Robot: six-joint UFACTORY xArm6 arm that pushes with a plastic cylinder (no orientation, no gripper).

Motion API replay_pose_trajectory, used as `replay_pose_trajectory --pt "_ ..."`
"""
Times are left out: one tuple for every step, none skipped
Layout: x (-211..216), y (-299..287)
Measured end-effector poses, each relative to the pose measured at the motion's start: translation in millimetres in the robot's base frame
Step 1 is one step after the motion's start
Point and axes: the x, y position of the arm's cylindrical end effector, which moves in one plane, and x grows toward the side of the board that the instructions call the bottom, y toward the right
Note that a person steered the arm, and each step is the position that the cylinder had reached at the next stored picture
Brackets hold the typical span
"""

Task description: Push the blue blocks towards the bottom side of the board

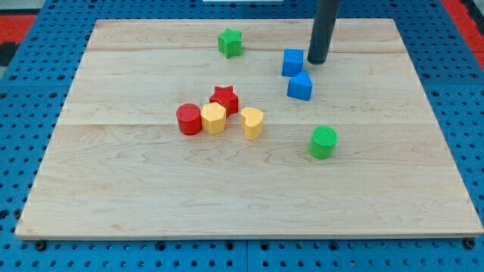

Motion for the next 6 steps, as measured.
replay_pose_trajectory --pt "-29.4 -19.3" --pt "5.8 -42.2" --pt "43.1 -42.7" --pt "68.1 -42.7" --pt "96.3 -42.7" --pt "141.2 -42.7"
